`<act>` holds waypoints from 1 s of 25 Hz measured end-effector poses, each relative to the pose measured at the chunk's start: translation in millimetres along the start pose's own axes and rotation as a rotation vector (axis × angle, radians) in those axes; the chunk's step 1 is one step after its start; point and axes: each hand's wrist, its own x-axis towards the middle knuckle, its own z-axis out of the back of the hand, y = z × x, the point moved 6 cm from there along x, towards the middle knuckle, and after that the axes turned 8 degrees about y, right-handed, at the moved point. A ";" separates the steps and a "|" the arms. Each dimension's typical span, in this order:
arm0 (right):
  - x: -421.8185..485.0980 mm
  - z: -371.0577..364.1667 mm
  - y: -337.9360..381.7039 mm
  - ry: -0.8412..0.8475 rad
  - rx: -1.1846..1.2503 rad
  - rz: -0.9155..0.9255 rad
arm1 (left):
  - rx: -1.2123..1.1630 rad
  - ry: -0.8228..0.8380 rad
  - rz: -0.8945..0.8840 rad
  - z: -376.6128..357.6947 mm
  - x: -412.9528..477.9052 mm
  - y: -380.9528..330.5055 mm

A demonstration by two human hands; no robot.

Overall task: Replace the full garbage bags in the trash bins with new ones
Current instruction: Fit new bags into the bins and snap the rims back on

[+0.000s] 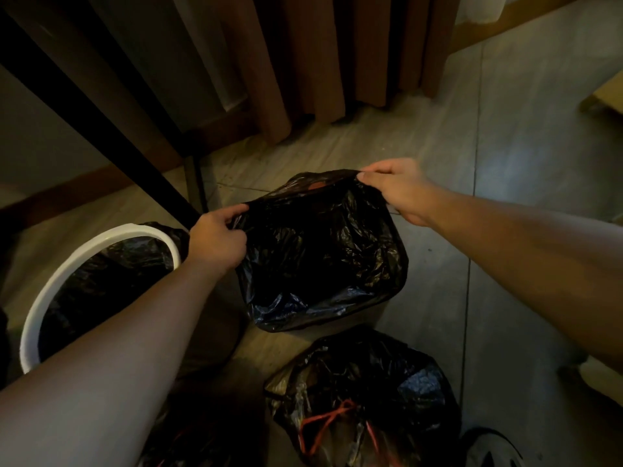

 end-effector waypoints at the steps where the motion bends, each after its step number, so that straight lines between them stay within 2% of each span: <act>1: 1.0 1.7 -0.9 0.002 0.011 0.006 | -0.056 0.005 0.026 -0.8 4.2 2.9; 5: 2.7 5.5 4.4 -0.025 -0.073 0.069 | -0.193 -0.074 0.046 -2.6 8.3 9.8; 9: 3.3 -6.6 19.5 0.071 -0.349 0.127 | 0.029 -0.154 -0.129 -6.0 -1.0 -2.0; 12: 4.4 -11.4 26.1 0.077 -0.523 0.155 | 0.045 -0.210 -0.178 -6.7 -2.9 -1.3; 16: 7.0 -0.6 19.8 0.068 -0.327 0.114 | -0.134 -0.136 -0.098 -7.9 13.5 10.5; 21: 19.3 0.9 14.6 0.111 -0.169 -0.018 | -0.579 -0.052 0.026 -18.2 19.8 15.7; 25: 24.5 0.4 16.3 0.159 -0.062 -0.097 | -0.706 0.044 0.058 -22.2 20.3 22.6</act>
